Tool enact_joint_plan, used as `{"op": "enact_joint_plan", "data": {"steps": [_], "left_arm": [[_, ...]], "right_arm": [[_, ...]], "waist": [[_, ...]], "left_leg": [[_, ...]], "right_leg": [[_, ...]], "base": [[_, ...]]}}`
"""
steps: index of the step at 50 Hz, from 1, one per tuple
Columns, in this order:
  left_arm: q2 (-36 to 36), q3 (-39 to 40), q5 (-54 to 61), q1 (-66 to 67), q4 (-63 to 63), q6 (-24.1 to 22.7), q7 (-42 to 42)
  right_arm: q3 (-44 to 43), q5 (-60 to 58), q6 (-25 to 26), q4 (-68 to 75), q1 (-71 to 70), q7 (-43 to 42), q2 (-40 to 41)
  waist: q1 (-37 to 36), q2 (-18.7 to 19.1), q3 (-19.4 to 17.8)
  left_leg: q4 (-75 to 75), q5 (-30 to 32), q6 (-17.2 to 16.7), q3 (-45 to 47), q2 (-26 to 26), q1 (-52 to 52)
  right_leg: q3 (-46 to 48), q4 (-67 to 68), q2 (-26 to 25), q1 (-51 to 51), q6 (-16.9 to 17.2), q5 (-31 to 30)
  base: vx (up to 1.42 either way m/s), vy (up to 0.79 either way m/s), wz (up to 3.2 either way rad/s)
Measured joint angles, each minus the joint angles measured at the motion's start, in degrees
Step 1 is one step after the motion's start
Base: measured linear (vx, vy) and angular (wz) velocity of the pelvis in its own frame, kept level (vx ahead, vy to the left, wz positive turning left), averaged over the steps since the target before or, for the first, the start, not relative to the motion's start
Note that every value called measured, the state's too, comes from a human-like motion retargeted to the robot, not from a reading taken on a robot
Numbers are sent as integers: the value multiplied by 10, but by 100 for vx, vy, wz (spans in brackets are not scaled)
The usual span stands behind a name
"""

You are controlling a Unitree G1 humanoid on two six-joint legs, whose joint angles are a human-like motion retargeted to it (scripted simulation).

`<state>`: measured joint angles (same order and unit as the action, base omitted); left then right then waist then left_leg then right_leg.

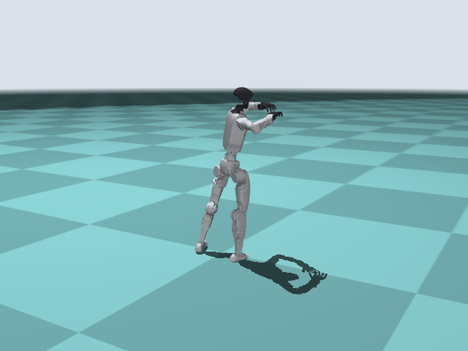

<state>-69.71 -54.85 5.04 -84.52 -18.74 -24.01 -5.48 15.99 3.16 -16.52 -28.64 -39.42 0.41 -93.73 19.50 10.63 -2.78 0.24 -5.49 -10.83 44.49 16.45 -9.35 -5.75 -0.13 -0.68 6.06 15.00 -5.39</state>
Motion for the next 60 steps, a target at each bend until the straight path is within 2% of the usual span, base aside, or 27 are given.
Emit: {"op": "enact_joint_plan", "data": {"steps": [7, 12, 14, 17, 20, 25, 31, 35, 41, 50, 55, 60], "left_arm": [[45, 53, -27, 33, 28, -6, -24], [98, 51, -43, 28, 53, 0, -23], [130, 26, -47, 4, 72, 4, -21], [190, -31, -54, -52, 101, 9, -19], [224, -59, -61, -80, 111, 11, -16], [249, -87, -68, -126, 95, 5, -16], [220, -81, -58, -125, 55, 1, -18], [176, -69, -43, -98, 42, 5, -14], [97, -36, -10, -34, 37, 16, 3], [-27, 43, 8, 101, 32, 16, 2], [-80, 96, 10, 178, 30, 14, 14], [-125, 168, 6, 257, 28, 13, 29]], "right_arm": [[-111, -46, 7, 67, 113, -5, 12], [-255, -89, 10, 77, 234, -11, 28], [-356, -98, 10, 62, 329, -14, 45], [-553, -99, 8, 18, 526, -19, 94], [-619, -97, 7, -2, 592, -27, 105], [-689, -95, 10, -23, 658, -33, 130], [-683, -69, 8, -36, 667, -23, 143], [-648, -32, 4, -47, 649, -13, 133], [-575, 25, 2, -49, 583, 1, 103], [-440, 36, -6, -9, 466, 0, 68], [-368, 25, -13, -10, 400, 5, 51], [-284, 18, -14, -18, 313, 19, 49]], "waist": [[137, 19, -30], [250, 15, -54], [280, 5, -60], [292, -17, -67], [298, -19, -70], [259, -10, -68], [177, 2, -56], [118, 1, -41], [27, -14, -13], [-105, -71, 22], [-189, -111, 18], [-308, -153, 10]], "left_leg": [[-1, 17, -12, 83, 24, -34], [0, 26, -13, 127, 28, -55], [-2, 27, -10, 140, 23, -63], [-7, 27, -4, 158, 12, -76], [-11, 25, 1, 171, 0, -87], [-11, 22, 5, 169, -8, -88], [-2, 17, 1, 114, -1, -63], [9, 10, -3, 48, 6, -34], [35, -4, -9, -75, 6, 26], [16, 3, -8, -272, -62, 89], [-27, 29, -12, -376, -100, 89], [-52, 44, -23, -450, -118, 92]], "right_leg": [[-46, -49, -55, -11, 0, -48], [-69, -49, -80, -10, 0, -60], [-80, -49, -80, -10, 0, -60], [-101, -49, -76, -12, 0, -57], [-119, -49, -70, -16, 0, -53], [-122, -49, -59, -17, 0, -48], [-75, -49, -41, -23, 0, -37], [-24, -49, -21, -33, 0, -25], [71, 3, 20, -32, 0, 25], [243, 26, 109, -86, 0, 71], [349, 26, 135, -142, 0, 80], [426, 47, 146, -171, -8, 93]], "base": [[-1, -25, -108], [-1, -16, -83], [1, 1, -65], [1, 9, -57], [1, 11, -41], [-1, 7, 1], [-2, 6, 80], [-1, 11, 142], [0, 18, 176], [2, 23, 201], [5, 15, 199], [7, 8, 146]]}}
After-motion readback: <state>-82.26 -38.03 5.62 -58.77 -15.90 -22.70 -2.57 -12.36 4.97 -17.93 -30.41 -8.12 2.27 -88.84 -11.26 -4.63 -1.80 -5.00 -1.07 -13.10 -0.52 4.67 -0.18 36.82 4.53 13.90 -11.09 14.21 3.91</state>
